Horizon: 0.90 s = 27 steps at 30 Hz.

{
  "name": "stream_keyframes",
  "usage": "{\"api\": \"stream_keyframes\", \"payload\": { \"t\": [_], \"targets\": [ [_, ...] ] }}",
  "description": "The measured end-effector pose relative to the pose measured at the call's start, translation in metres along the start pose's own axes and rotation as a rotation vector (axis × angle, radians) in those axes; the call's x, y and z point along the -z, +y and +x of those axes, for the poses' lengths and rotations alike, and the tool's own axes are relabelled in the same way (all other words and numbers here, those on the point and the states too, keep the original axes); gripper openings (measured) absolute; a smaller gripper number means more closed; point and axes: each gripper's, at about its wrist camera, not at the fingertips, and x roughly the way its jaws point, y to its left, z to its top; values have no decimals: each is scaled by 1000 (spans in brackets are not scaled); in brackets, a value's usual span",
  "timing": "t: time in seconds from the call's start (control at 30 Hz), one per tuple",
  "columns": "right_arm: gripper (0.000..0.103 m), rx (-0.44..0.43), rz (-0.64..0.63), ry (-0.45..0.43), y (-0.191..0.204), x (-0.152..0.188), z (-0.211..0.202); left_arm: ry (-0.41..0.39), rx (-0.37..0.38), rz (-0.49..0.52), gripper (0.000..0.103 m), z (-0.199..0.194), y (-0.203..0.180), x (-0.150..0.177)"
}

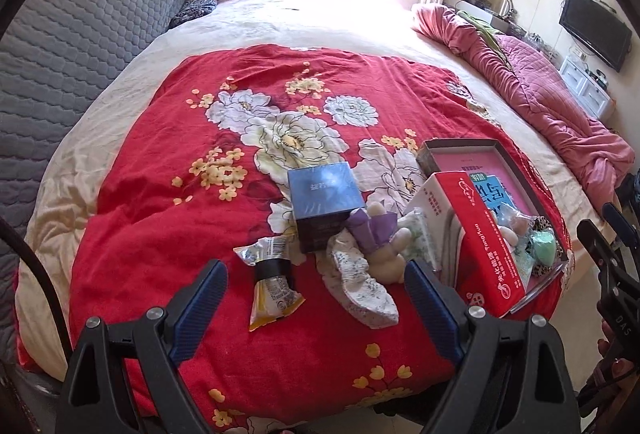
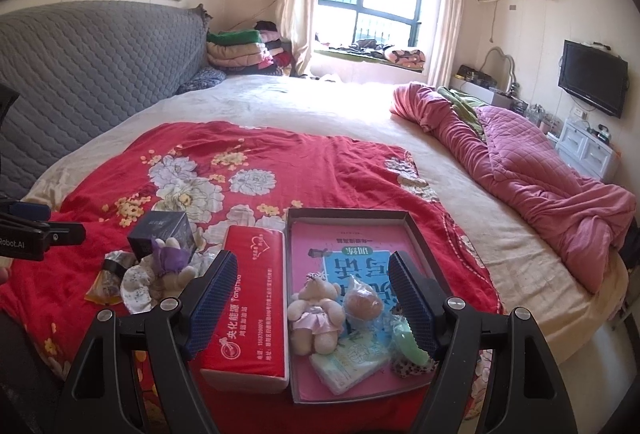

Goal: Organize soft objects
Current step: 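Withdraw both open tools from the box lid back toward the item pile, then grasp the floral cloth with the left tool while the right tool grasps the purple-bow plush bunny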

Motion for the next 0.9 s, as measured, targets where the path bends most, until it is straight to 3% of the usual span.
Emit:
{"api": "stream_keyframes", "payload": {
  "t": [0.3, 0.47, 0.9],
  "targets": [
    [79, -37, -61, 3, 22, -2, 1, 21, 8, -24, 90, 5, 13, 9],
    [79, -53, -98, 5, 36, -1, 3, 54, 56, -37, 90, 16, 15, 14],
    [79, -105, -189, 61, 58, 9, 28, 193, 151, -55, 90, 77, -3, 23]
  ]
}}
